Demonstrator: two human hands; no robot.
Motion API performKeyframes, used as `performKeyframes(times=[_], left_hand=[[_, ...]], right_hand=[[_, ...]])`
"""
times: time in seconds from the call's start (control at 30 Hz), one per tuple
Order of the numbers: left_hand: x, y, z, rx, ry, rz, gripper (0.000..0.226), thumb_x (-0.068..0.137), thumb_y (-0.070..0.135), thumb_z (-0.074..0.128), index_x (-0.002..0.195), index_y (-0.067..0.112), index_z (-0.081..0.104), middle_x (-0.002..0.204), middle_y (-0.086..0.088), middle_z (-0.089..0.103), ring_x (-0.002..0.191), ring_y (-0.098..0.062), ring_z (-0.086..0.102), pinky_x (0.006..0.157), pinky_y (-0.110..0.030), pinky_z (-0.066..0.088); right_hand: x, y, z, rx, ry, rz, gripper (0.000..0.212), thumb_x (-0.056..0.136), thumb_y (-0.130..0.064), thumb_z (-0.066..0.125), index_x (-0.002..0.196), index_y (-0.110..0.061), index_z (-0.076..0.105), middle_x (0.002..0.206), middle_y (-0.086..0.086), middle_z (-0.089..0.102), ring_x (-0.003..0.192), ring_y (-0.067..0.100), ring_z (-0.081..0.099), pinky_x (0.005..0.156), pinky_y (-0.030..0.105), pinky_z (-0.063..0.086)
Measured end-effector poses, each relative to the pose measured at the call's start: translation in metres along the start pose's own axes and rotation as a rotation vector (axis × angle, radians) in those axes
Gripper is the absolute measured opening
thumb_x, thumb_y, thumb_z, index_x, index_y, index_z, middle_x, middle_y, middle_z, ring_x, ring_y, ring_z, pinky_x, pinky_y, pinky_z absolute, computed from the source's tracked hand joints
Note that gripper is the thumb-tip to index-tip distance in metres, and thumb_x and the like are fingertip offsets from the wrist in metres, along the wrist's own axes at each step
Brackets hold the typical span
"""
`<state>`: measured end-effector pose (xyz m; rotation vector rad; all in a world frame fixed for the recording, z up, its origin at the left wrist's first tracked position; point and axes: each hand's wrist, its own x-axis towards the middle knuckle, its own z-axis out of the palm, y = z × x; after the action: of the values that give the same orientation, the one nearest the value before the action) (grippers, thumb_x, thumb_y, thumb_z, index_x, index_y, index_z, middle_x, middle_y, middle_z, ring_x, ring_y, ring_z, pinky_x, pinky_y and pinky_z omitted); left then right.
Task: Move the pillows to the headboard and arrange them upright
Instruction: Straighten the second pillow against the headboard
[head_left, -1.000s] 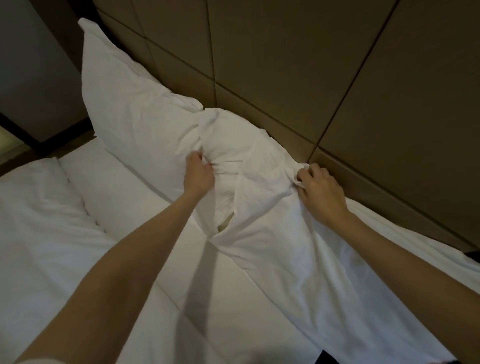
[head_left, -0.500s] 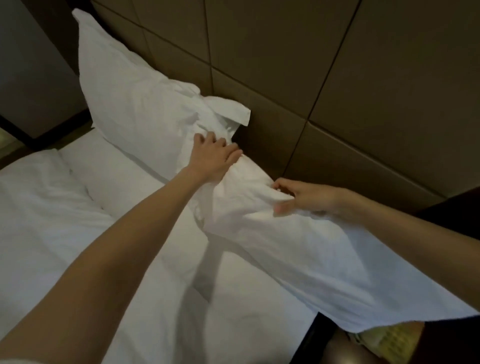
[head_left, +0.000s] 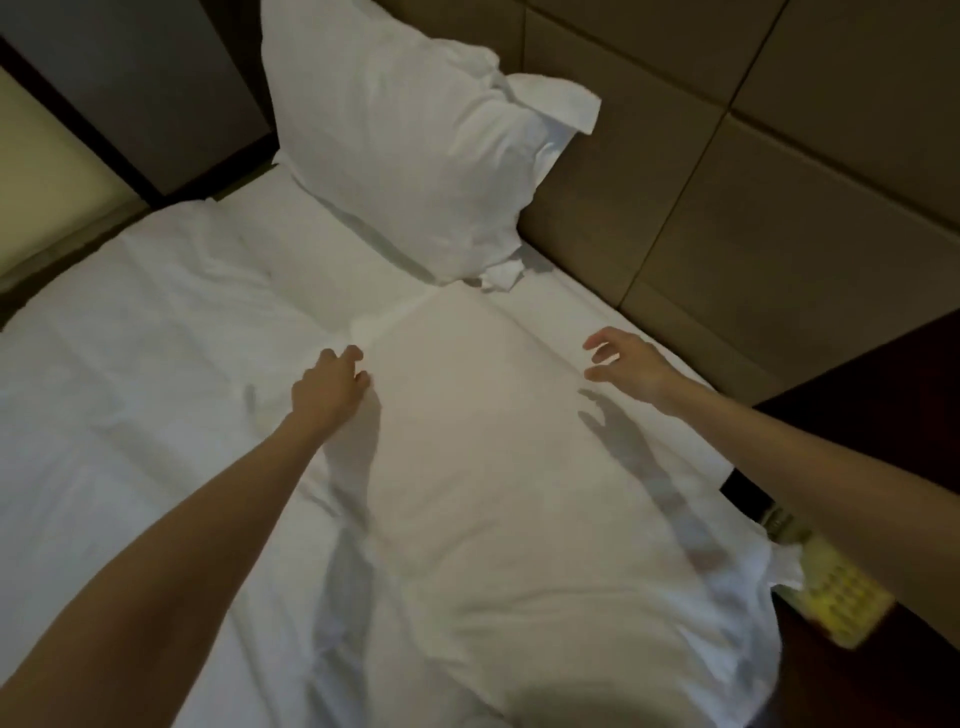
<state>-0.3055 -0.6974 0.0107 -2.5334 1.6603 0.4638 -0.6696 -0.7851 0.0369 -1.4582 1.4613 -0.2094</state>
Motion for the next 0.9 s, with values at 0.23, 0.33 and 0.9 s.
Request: performKeyframes(times=[0.23,0.33,0.9], left_hand=[[0.026,0.039,0.022,-0.051,-0.065,0.032,0.058,0.095,0.043,0.044,0.148,0.027,0.026,0.150,-0.011,0.029,0.131,-0.038,0.035,0.101,-0.056,0.035],[0.056,0.049,0.037,-0.118,-0.132,-0.055,0.069,0.091,0.051,0.046,0.150,0.028,0.019,0.156,-0.008,0.022,0.140,-0.037,0.025,0.108,-0.056,0.025],[0.094,0.019,0.046,-0.361,-0.179,-0.139,0.054,0.098,0.035,0.042,0.139,-0.001,0.041,0.144,-0.025,0.045,0.132,-0.041,0.041,0.108,-0.044,0.035]], right_hand=[[0.033,0.046,0.028,-0.228,0.007,0.118,0.079,0.078,-0.033,0.075,0.142,-0.025,0.031,0.140,0.018,0.037,0.126,0.036,0.041,0.103,0.050,0.039],[0.054,0.070,0.026,-0.369,-0.028,0.247,0.101,0.070,-0.053,0.075,0.148,-0.030,0.015,0.146,0.015,0.030,0.133,0.040,0.029,0.107,0.058,0.030],[0.034,0.074,0.030,-0.069,-0.180,0.168,0.073,0.074,-0.057,0.071,0.129,-0.012,0.057,0.125,0.008,0.062,0.108,0.025,0.059,0.086,0.029,0.047]])
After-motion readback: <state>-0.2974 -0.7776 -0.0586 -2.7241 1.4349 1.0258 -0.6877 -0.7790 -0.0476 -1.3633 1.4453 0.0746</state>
